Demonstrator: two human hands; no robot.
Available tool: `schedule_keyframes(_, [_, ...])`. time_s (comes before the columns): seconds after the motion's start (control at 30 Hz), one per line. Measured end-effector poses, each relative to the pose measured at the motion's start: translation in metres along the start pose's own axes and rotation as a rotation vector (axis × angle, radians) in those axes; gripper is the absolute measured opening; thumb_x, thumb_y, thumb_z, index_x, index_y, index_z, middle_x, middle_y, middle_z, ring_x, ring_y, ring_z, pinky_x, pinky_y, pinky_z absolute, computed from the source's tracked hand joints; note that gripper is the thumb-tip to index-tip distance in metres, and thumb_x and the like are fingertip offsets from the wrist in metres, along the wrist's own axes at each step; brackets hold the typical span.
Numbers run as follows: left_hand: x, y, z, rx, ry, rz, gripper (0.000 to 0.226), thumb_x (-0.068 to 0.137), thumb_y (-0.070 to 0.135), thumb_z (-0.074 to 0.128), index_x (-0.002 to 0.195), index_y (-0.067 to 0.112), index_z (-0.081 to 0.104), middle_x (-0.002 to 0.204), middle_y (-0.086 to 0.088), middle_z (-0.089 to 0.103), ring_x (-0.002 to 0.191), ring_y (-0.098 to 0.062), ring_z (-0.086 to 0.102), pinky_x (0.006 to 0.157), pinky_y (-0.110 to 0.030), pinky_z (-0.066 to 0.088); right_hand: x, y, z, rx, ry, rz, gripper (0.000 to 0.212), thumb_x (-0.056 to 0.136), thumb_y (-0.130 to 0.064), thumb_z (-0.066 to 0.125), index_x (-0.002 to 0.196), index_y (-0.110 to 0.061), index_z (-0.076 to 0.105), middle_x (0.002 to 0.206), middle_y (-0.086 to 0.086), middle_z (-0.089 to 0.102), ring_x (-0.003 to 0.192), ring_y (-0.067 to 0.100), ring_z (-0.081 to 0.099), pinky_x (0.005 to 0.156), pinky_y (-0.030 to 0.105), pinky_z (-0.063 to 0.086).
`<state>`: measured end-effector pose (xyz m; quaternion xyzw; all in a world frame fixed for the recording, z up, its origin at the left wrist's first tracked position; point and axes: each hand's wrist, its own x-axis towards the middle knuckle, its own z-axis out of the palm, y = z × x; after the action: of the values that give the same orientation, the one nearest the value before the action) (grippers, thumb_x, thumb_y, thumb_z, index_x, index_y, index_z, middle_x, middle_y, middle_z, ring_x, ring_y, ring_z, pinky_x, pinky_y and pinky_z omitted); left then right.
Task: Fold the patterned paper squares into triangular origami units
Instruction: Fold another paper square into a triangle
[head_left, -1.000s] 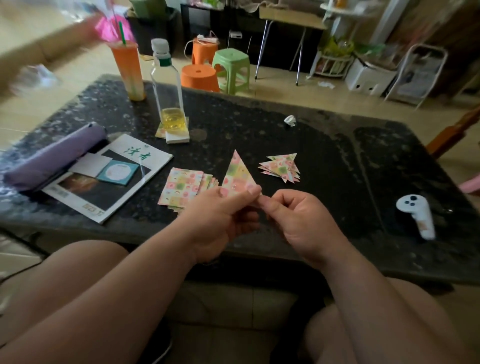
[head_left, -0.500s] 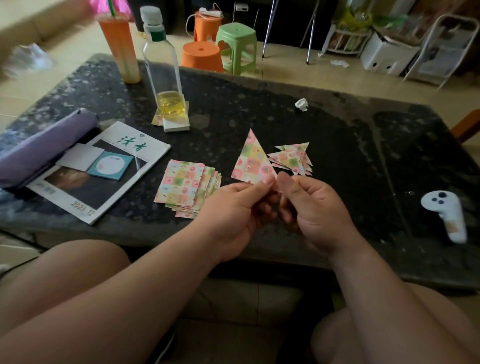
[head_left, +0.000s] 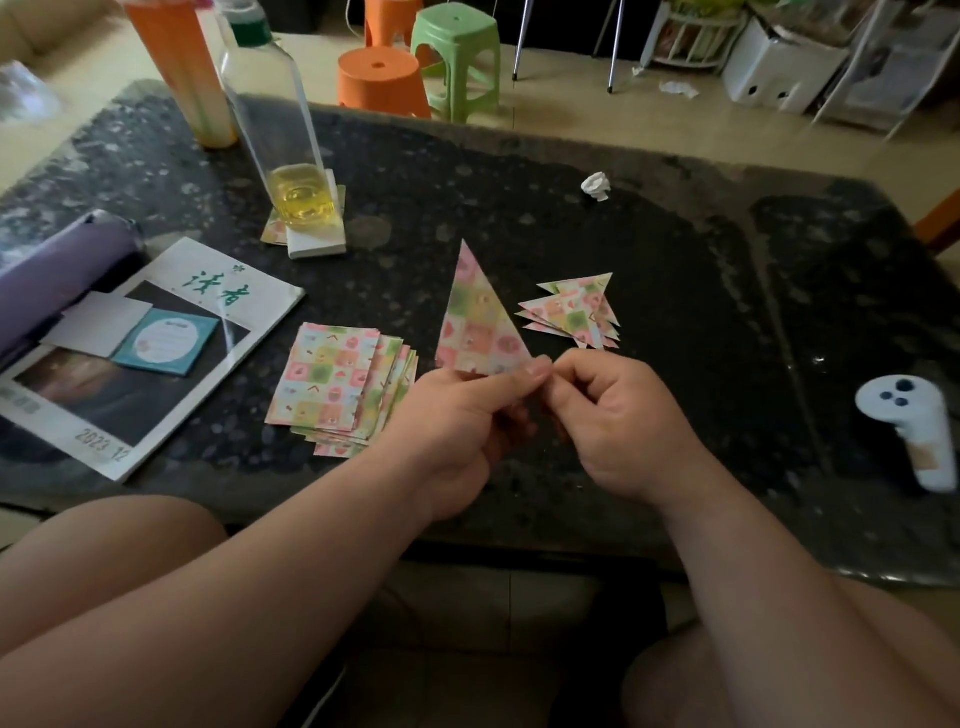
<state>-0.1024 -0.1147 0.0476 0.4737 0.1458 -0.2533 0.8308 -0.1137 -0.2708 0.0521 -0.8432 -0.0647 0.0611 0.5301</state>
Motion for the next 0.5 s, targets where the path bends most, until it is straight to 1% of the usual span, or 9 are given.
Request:
schedule_keyframes(0.03, [0.001, 0.000, -0.001, 0.007, 0.008, -0.007, 0.020, 0.073, 0.015, 0.079, 0.090, 0.008, 0.072, 0.072, 0.000, 0.067, 0.062, -0.009, 0.060, 0.062, -0.026, 0.052, 0.000, 0.000, 0.000, -0.019, -0.005, -0.001, 0.029, 0.103, -0.012, 0.058, 0.075, -0.018, 0.065, 0.060, -0.016, 0.063, 0.055, 0.000, 0.057, 0.051, 0.012, 0.041])
schedule_keyframes(0.1, [0.002, 0.001, -0.002, 0.040, 0.018, 0.003, 0.017, 0.074, 0.016, 0.079, 0.088, 0.009, 0.072, 0.069, 0.002, 0.065, 0.060, -0.008, 0.058, 0.060, -0.024, 0.049, 0.000, -0.001, 0.001, -0.028, -0.005, -0.013, 0.030, 0.103, -0.014, 0.059, 0.074, -0.020, 0.064, 0.059, -0.012, 0.061, 0.053, 0.003, 0.054, 0.049, 0.015, 0.041])
schedule_keyframes(0.13, [0.002, 0.001, -0.002, 0.048, 0.026, 0.006, 0.017, 0.074, 0.017, 0.080, 0.087, 0.009, 0.072, 0.069, 0.002, 0.064, 0.059, -0.008, 0.057, 0.059, -0.024, 0.048, 0.000, -0.001, 0.001, -0.028, -0.002, -0.021, 0.028, 0.103, -0.015, 0.059, 0.075, -0.017, 0.064, 0.060, -0.005, 0.061, 0.052, 0.005, 0.052, 0.048, 0.019, 0.041])
schedule_keyframes(0.23, [0.002, 0.002, 0.000, 0.020, 0.063, 0.001, 0.010, 0.080, 0.011, 0.079, 0.084, 0.008, 0.070, 0.064, 0.002, 0.062, 0.054, -0.007, 0.056, 0.054, -0.023, 0.047, 0.001, -0.003, 0.003, 0.013, 0.001, -0.020, 0.027, 0.102, -0.016, 0.059, 0.077, -0.007, 0.064, 0.063, 0.012, 0.060, 0.055, 0.028, 0.054, 0.048, 0.035, 0.044])
schedule_keyframes(0.27, [0.001, 0.005, 0.000, 0.016, 0.080, 0.008, 0.009, 0.081, 0.009, 0.078, 0.081, 0.008, 0.069, 0.062, 0.002, 0.062, 0.051, -0.006, 0.056, 0.051, -0.022, 0.047, 0.001, -0.004, 0.004, 0.032, 0.003, -0.014, 0.028, 0.102, -0.016, 0.059, 0.076, -0.007, 0.063, 0.061, 0.012, 0.059, 0.057, 0.032, 0.054, 0.050, 0.039, 0.044])
schedule_keyframes(0.3, [0.001, 0.007, 0.000, 0.028, 0.098, 0.017, 0.010, 0.081, 0.009, 0.078, 0.078, 0.008, 0.069, 0.061, 0.002, 0.062, 0.049, -0.006, 0.056, 0.050, -0.022, 0.046, 0.001, -0.005, 0.004, 0.052, -0.001, -0.003, 0.030, 0.102, -0.015, 0.059, 0.073, -0.008, 0.063, 0.058, 0.010, 0.058, 0.056, 0.031, 0.053, 0.052, 0.040, 0.045])
schedule_keyframes(0.4, [0.001, 0.012, -0.004, 0.119, 0.123, 0.032, 0.014, 0.079, 0.012, 0.081, 0.066, 0.011, 0.075, 0.062, 0.000, 0.065, 0.048, -0.005, 0.056, 0.052, -0.023, 0.045, 0.000, -0.009, 0.000, 0.091, -0.052, 0.052, 0.034, 0.103, -0.015, 0.058, 0.069, -0.013, 0.063, 0.055, 0.000, 0.059, 0.053, 0.016, 0.053, 0.055, 0.031, 0.046])
schedule_keyframes(0.47, [0.000, 0.011, -0.007, 0.146, 0.133, 0.019, 0.024, 0.080, 0.015, 0.082, 0.057, 0.014, 0.076, 0.063, 0.000, 0.066, 0.049, -0.006, 0.056, 0.053, -0.023, 0.044, 0.001, -0.009, -0.002, 0.106, -0.082, 0.090, 0.036, 0.103, -0.016, 0.057, 0.067, -0.015, 0.064, 0.055, 0.000, 0.060, 0.053, 0.014, 0.052, 0.054, 0.026, 0.045])
schedule_keyframes(0.5, [0.000, 0.010, -0.008, 0.139, 0.132, 0.011, 0.025, 0.081, 0.015, 0.081, 0.056, 0.015, 0.076, 0.064, -0.001, 0.067, 0.050, -0.007, 0.056, 0.052, -0.023, 0.044, 0.001, -0.009, -0.001, 0.121, -0.084, 0.108, 0.037, 0.103, -0.016, 0.057, 0.067, -0.015, 0.064, 0.055, 0.001, 0.060, 0.052, 0.014, 0.052, 0.052, 0.024, 0.044])
